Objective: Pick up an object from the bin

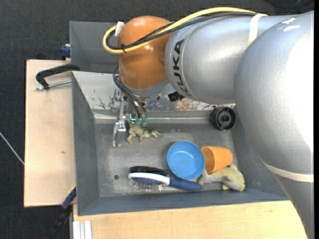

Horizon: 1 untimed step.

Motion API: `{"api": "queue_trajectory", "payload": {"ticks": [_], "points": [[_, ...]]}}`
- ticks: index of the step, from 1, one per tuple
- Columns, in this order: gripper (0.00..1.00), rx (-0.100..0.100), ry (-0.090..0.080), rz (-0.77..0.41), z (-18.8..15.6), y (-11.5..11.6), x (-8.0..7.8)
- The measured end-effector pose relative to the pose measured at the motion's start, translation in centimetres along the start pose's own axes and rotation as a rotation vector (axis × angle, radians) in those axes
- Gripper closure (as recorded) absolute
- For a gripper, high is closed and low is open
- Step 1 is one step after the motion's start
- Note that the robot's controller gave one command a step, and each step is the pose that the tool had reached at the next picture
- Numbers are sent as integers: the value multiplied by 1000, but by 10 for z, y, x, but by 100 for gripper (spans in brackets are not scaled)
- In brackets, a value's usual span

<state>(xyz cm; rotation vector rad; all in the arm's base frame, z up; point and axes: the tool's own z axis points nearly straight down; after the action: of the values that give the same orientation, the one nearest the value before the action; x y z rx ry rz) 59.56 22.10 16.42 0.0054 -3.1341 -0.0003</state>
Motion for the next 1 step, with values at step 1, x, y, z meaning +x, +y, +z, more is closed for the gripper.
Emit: {"api": "queue_trajectory", "payload": {"ticks": [1], "points": [[0,-14,-30,-157,74,-76,-8]]}}
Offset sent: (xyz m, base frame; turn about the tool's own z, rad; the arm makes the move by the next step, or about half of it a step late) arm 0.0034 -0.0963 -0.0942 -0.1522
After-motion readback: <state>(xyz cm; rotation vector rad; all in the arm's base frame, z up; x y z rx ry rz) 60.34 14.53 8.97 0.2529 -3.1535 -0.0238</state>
